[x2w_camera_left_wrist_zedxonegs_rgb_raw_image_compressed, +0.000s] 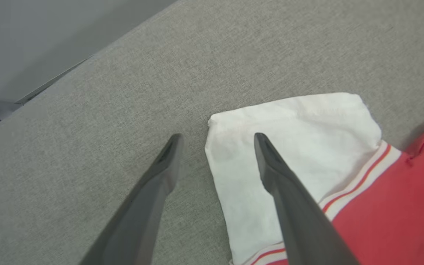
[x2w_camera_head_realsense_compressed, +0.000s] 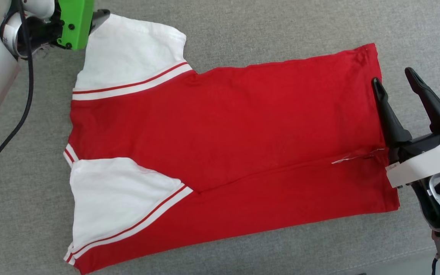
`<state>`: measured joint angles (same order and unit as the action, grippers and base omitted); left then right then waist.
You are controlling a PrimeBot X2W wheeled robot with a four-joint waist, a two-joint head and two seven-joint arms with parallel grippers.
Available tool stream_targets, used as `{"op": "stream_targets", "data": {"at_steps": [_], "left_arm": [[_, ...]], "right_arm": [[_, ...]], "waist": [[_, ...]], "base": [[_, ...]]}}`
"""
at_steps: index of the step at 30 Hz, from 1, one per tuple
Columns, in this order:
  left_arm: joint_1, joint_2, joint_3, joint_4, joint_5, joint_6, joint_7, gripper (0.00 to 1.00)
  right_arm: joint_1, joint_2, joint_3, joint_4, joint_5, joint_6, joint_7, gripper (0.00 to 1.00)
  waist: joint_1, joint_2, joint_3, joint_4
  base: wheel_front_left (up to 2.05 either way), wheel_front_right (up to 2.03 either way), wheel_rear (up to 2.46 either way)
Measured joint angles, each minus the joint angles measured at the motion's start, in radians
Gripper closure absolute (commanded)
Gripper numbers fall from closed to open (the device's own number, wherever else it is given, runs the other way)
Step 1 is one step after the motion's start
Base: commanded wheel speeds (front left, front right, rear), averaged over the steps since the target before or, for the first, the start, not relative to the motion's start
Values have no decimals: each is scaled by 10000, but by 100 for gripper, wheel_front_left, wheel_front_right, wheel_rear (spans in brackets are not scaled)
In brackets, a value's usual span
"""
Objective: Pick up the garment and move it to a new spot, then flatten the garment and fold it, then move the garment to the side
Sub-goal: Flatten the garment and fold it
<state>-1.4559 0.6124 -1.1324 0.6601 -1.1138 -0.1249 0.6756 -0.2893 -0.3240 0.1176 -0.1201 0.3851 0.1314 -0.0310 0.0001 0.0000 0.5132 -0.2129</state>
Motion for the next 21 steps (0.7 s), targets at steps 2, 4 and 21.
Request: {"op": "stream_targets", "data": {"at_steps": [2, 4, 21], "left_arm": [[-37, -21, -286, 88, 90, -4, 263, 0], [-38, -19, -548, 161, 205, -27, 428, 0], [58, 203, -1197, -443, 31, -31, -48, 100]], "right_arm": [[-82, 2, 98, 125, 2, 0, -88, 0], [-149, 4, 167, 224, 2, 0, -182, 0], [-641, -460, -240, 869, 58, 0, -562, 0]], "waist": [[0, 0, 229, -93], [0, 0, 407, -178], [-1, 0, 362, -284]], "base": [[0, 0, 0], [0, 0, 0], [0, 0, 0]]}}
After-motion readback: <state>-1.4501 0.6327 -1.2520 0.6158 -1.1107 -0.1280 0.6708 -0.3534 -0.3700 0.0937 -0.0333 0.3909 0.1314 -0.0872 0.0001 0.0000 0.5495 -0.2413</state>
